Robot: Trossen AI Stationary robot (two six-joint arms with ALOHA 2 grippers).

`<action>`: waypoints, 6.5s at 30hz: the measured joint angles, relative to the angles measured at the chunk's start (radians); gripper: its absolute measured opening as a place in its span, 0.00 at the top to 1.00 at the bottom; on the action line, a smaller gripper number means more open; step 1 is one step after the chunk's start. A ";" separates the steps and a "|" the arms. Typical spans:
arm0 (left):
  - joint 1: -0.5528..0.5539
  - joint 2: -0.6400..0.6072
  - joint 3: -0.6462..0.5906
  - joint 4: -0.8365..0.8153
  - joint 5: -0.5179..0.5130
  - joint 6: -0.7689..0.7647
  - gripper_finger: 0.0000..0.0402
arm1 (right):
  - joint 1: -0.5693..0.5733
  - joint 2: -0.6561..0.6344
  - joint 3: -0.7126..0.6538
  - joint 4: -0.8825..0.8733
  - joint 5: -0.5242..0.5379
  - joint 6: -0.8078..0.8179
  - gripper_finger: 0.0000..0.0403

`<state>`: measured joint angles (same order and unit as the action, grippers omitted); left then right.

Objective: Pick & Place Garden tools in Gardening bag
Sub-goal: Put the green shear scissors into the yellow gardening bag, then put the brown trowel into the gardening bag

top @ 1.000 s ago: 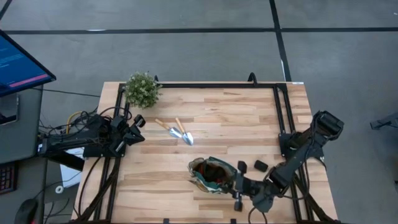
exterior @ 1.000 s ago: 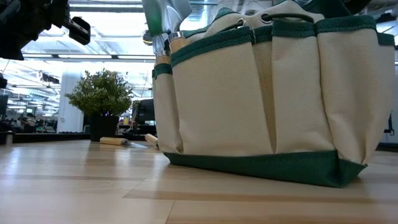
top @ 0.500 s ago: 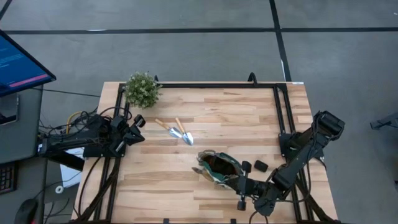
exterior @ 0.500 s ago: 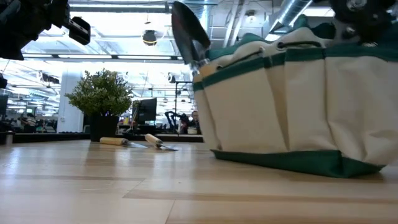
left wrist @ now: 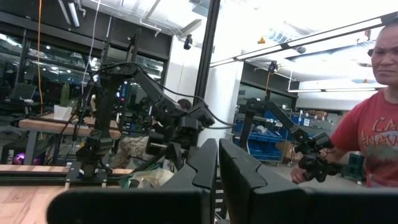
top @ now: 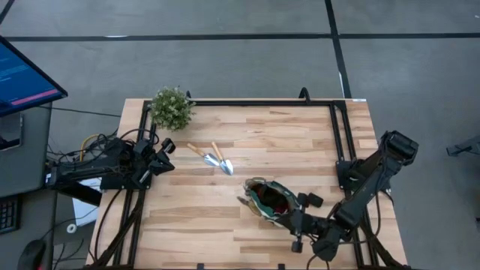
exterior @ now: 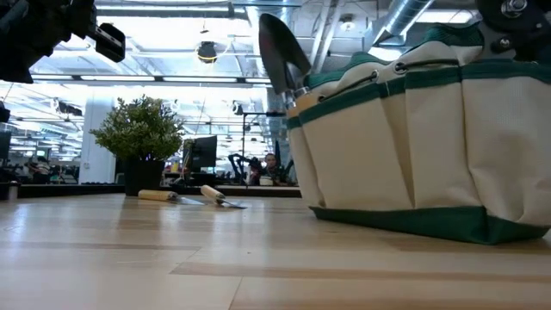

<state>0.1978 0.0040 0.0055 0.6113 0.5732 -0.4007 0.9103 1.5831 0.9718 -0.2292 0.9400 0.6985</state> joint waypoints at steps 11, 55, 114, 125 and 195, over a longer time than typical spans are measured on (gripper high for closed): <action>0.000 0.000 0.000 0.000 0.000 0.000 0.96 | 0.004 -0.168 0.008 -0.030 0.002 -0.001 0.50; 0.000 -0.004 0.000 0.002 0.000 0.000 0.96 | -0.895 0.782 1.325 -0.919 -0.685 -0.188 0.49; 0.000 0.001 0.000 0.004 0.000 0.000 0.96 | -0.990 0.696 1.216 -0.862 -0.695 -0.427 0.67; 0.000 0.027 0.000 -0.052 -0.157 0.049 0.96 | -0.968 0.571 1.217 -0.859 -0.677 -0.440 0.68; -0.112 -0.002 0.000 -0.537 -0.536 0.291 0.96 | -0.961 0.430 1.217 -1.017 -0.733 -0.428 0.44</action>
<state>0.0860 0.0025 0.0059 0.0742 0.0376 -0.1097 -0.0504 2.0130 2.1887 -1.2461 0.2073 0.2707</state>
